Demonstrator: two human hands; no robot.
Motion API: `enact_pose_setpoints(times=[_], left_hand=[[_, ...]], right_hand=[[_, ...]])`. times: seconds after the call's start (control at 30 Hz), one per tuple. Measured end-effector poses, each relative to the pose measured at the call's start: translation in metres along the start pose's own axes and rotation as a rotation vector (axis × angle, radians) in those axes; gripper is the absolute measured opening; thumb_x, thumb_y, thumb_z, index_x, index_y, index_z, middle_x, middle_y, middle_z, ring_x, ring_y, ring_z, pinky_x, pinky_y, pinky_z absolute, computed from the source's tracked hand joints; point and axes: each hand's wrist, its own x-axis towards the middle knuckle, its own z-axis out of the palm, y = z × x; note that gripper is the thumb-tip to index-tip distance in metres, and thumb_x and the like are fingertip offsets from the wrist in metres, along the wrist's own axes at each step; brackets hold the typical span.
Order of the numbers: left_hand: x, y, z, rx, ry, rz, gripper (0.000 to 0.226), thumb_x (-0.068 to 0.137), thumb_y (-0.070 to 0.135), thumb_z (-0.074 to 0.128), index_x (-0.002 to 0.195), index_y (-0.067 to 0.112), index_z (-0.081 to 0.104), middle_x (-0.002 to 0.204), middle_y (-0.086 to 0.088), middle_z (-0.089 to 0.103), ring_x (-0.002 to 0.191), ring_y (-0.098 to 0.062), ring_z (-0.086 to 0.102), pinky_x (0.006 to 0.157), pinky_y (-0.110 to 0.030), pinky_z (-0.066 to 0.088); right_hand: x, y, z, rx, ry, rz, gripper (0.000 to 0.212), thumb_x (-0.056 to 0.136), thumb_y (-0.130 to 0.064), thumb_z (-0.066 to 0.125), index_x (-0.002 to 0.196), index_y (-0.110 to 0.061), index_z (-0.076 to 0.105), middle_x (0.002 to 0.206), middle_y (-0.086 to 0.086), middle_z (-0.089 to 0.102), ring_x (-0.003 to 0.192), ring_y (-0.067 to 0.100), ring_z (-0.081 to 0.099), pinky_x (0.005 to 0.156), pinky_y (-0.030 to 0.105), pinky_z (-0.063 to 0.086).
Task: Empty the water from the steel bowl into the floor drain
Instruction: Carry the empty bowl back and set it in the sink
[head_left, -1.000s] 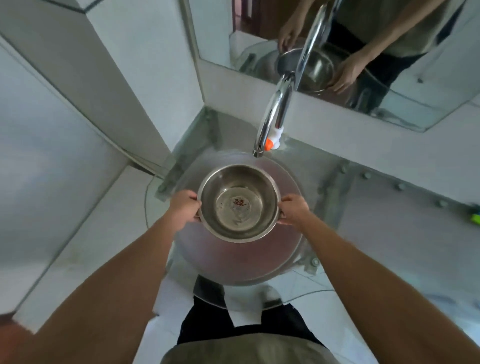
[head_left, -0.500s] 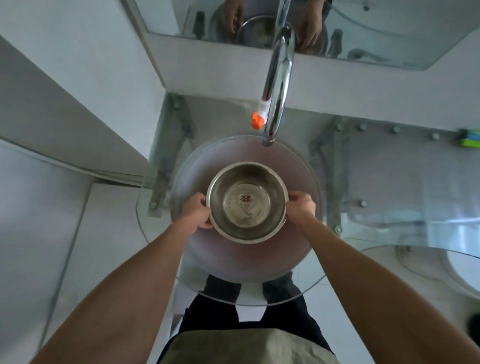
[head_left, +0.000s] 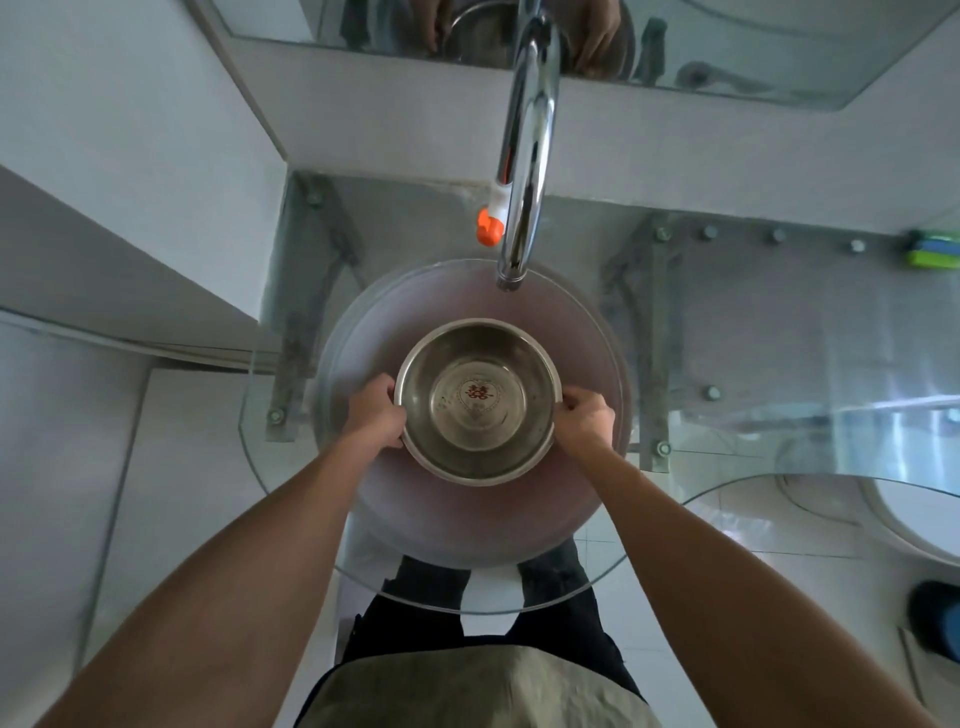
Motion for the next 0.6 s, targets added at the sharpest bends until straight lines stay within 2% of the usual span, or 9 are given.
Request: enact_pose_setpoints(times=[0.07, 0.17, 0.27, 0.33, 0.47, 0.53, 0.6], left_hand=[[-0.0005, -0.0011, 0.0010, 0.003, 0.000, -0.005, 0.018, 0.083, -0.001, 0.060, 0.086, 0.017, 0.061, 0.092, -0.013, 0.064, 0.076, -0.034, 0.070, 0.046, -0.039, 0.061], [-0.0022, -0.0037, 0.0011, -0.005, -0.018, -0.039, 0.023, 0.083, -0.003, 0.061, 0.096, 0.015, 0.064, 0.094, -0.014, 0.065, 0.077, -0.036, 0.070, 0.051, -0.048, 0.063], [-0.0002, -0.0031, 0.0007, 0.008, -0.005, -0.008, 0.022, 0.084, -0.002, 0.060, 0.096, 0.017, 0.063, 0.095, -0.013, 0.064, 0.077, -0.036, 0.070, 0.053, -0.049, 0.063], [0.0009, -0.0023, 0.0017, 0.024, 0.003, 0.015, 0.024, 0.085, -0.001, 0.060, 0.098, 0.018, 0.063, 0.093, -0.012, 0.063, 0.074, -0.034, 0.068, 0.049, -0.043, 0.062], [-0.0003, -0.0062, 0.0013, 0.031, 0.001, 0.034, 0.022, 0.087, 0.001, 0.061, 0.101, 0.018, 0.065, 0.093, -0.015, 0.063, 0.061, -0.022, 0.064, 0.038, -0.027, 0.055], [0.0000, -0.0076, 0.0008, 0.035, 0.000, 0.043, 0.025, 0.088, 0.003, 0.060, 0.109, 0.014, 0.066, 0.094, -0.013, 0.062, 0.062, -0.021, 0.063, 0.040, -0.027, 0.056], [-0.0001, -0.0072, 0.0005, 0.062, -0.018, 0.034, 0.027, 0.090, 0.005, 0.057, 0.114, 0.013, 0.065, 0.098, -0.013, 0.062, 0.065, -0.022, 0.063, 0.048, -0.034, 0.061]], right_hand=[[0.0020, -0.0011, -0.0008, -0.015, -0.013, -0.025, 0.033, 0.084, -0.002, 0.044, 0.094, -0.001, 0.076, 0.085, 0.024, 0.073, 0.087, 0.041, 0.066, 0.078, 0.040, 0.055], [0.0048, -0.0062, -0.0029, -0.012, -0.032, -0.035, 0.035, 0.082, -0.004, 0.044, 0.092, -0.005, 0.078, 0.083, 0.023, 0.074, 0.073, 0.033, 0.061, 0.077, 0.040, 0.057], [0.0022, -0.0045, -0.0015, -0.031, -0.038, -0.044, 0.033, 0.081, -0.005, 0.044, 0.089, -0.004, 0.077, 0.082, 0.025, 0.072, 0.069, 0.032, 0.056, 0.074, 0.040, 0.056], [0.0011, -0.0014, -0.0019, -0.050, -0.043, -0.045, 0.033, 0.082, -0.004, 0.044, 0.090, -0.003, 0.076, 0.082, 0.024, 0.072, 0.070, 0.034, 0.056, 0.074, 0.039, 0.055], [0.0026, -0.0001, -0.0036, -0.051, -0.048, -0.040, 0.033, 0.084, -0.003, 0.044, 0.090, -0.005, 0.076, 0.078, 0.021, 0.071, 0.068, 0.026, 0.055, 0.075, 0.038, 0.056], [0.0019, -0.0006, -0.0038, -0.043, -0.055, -0.034, 0.033, 0.085, -0.003, 0.045, 0.094, -0.005, 0.077, 0.084, 0.022, 0.073, 0.069, 0.026, 0.057, 0.077, 0.039, 0.058], [-0.0005, -0.0008, -0.0054, -0.034, -0.077, -0.025, 0.031, 0.088, -0.006, 0.047, 0.098, -0.005, 0.076, 0.089, 0.022, 0.074, 0.073, 0.028, 0.060, 0.071, 0.036, 0.055]])
